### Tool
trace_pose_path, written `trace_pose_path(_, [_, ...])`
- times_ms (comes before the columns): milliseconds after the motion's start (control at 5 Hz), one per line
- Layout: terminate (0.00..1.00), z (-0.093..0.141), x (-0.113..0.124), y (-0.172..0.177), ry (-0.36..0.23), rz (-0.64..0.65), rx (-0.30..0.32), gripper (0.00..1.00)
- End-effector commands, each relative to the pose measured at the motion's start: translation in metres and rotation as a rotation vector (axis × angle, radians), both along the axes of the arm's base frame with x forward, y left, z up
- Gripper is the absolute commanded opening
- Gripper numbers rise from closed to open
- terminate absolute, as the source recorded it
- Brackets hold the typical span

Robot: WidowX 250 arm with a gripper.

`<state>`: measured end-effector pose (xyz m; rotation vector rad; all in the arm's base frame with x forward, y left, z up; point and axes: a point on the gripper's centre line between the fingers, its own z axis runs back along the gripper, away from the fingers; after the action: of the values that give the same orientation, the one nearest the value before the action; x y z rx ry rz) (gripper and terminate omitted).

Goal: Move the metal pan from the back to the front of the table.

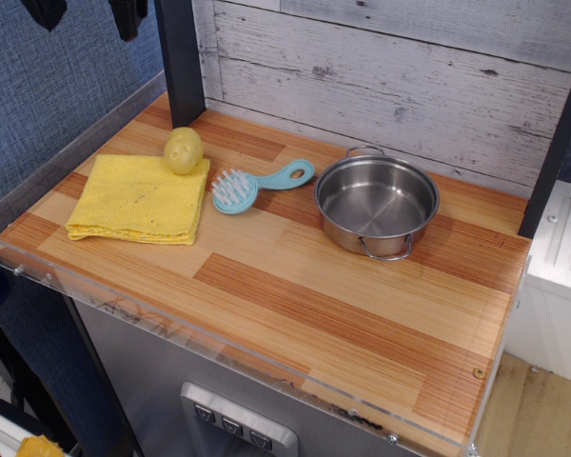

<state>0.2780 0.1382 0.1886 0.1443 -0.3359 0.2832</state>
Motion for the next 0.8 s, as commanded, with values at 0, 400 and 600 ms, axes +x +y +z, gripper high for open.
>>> trace_pose_path(0, [0.0, 0.0, 0.0, 0.0, 0.0, 0.0, 0.0, 1.0])
trace_pose_path(400, [0.0, 0.013, 0.054, -0.036, -0.076, -0.159, 0.124, 1.0])
trace_pose_path(600, [0.0, 0.006, 0.057, -0.077, -0.075, -0.127, -0.009, 1.0])
